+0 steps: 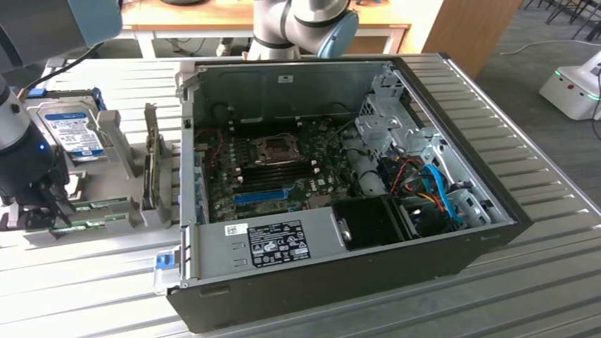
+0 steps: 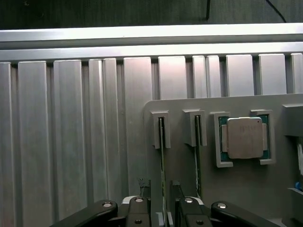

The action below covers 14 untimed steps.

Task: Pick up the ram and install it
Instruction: 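Pick up the ram and move it above insertion slot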

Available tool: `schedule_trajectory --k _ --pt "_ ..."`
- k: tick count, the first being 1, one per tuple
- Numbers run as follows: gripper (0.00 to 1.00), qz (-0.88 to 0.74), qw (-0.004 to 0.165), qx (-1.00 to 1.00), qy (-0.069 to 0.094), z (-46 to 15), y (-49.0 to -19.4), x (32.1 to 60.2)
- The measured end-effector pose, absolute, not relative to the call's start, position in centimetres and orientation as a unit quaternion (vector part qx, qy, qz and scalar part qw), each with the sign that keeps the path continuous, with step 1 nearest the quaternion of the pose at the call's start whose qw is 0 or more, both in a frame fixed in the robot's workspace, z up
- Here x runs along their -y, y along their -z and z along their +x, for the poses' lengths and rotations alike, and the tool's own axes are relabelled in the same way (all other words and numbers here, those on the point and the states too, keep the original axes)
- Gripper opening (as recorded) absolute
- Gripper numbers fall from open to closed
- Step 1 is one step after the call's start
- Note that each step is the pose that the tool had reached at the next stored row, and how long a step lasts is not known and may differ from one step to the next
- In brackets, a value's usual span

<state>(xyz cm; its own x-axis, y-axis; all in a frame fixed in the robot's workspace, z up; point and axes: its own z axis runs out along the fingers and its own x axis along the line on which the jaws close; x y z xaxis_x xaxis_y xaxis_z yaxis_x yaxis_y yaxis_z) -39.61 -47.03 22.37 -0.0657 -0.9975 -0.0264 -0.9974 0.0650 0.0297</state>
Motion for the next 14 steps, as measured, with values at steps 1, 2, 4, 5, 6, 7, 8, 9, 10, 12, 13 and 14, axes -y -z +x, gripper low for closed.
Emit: schedule_trajectory --k 1,2,4,5,6,7,8,9,10,12,13,14 --pt "0.30 0.683 0.000 0.730 0.020 -39.6 -22.3 47.0" --pt "0.30 0.683 0.000 0.730 0.020 -39.6 -22.2 47.0" --pt "0.30 0.683 0.000 0.730 0.020 -39.6 -22.0 47.1" --pt "0.30 0.683 0.000 0.730 0.020 -39.6 -21.9 47.1" --pt "0.30 0.683 0.000 0.730 0.020 -39.6 -21.8 47.1" --pt "0.30 0.683 0.000 0.730 0.020 -39.6 -21.7 47.1" --pt "0.30 0.683 0.000 0.730 0.020 -39.6 -21.6 47.1" --pt "0.30 0.683 0.000 0.730 0.020 -39.6 -21.5 47.1" --pt "0.30 0.683 0.000 0.730 0.020 -39.6 -21.4 47.1" --pt "0.30 0.683 0.000 0.730 0.020 -39.6 -21.2 47.1" --pt "0.30 0.683 0.001 0.730 0.020 -39.6 -21.2 47.1" --pt "0.30 0.683 0.001 0.730 0.020 -39.6 -21.2 47.1"
